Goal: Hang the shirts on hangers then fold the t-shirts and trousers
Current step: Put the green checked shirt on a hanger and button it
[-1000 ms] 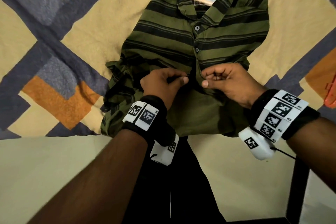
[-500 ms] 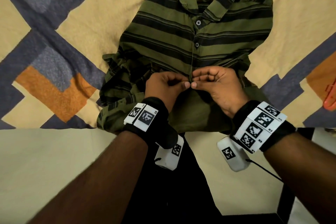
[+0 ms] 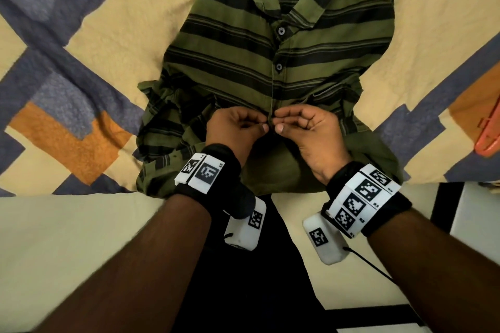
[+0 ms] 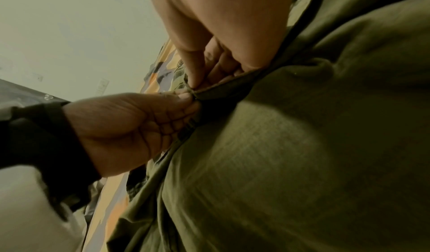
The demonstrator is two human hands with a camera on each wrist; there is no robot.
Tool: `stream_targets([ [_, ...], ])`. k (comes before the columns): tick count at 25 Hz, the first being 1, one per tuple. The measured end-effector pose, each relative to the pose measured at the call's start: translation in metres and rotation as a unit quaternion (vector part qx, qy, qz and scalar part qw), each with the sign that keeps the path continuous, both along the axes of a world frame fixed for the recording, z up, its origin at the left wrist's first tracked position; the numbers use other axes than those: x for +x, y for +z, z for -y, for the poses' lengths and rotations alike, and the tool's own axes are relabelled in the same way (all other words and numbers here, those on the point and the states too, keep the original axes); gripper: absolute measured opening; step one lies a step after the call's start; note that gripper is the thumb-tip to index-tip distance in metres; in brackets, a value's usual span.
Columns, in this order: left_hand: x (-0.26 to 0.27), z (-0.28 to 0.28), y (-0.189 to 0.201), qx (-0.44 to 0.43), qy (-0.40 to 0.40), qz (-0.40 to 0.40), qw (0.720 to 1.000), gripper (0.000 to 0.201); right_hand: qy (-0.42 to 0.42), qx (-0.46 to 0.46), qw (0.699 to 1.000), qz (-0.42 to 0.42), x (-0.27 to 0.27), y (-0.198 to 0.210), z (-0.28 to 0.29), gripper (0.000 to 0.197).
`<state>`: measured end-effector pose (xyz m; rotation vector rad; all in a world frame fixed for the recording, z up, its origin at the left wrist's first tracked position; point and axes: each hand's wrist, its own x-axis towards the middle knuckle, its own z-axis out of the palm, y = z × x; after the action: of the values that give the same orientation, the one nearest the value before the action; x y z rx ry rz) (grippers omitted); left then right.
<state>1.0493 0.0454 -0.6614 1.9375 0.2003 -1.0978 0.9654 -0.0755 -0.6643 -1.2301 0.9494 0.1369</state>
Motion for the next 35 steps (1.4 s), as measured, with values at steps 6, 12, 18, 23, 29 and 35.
stream_targets([
  [6, -0.010, 0.003, 0.008, 0.025, 0.031, 0.015, 0.999, 0.002, 0.016, -0.037, 0.999, -0.007, 0.005, 0.002, -0.009, 0.029],
  [12, -0.019, 0.009, 0.005, 0.072, -0.006, 0.066, 0.995, 0.011, 0.042, -0.088, 0.994, -0.038, -0.002, 0.003, -0.006, 0.032],
  [18, -0.012, 0.003, 0.010, 0.129, -0.127, 0.123, 0.976, 0.016, 0.127, -0.123, 0.984, -0.010, 0.002, 0.007, -0.001, 0.028],
  [23, 0.000, -0.046, 0.014, 0.209, -0.379, 0.135, 0.891, 0.021, 0.460, -0.363, 0.807, -0.075, -0.030, 0.023, 0.046, 0.015],
  [29, 0.018, -0.085, 0.018, 0.229, -0.078, 0.163, 0.957, 0.023, 0.363, -0.457, 0.805, -0.102, -0.035, 0.051, 0.042, 0.016],
  [35, 0.036, -0.098, 0.029, 0.128, -0.143, 0.198, 0.961, 0.020, 0.251, -0.322, 0.902, -0.139, -0.042, 0.065, -0.042, 0.008],
])
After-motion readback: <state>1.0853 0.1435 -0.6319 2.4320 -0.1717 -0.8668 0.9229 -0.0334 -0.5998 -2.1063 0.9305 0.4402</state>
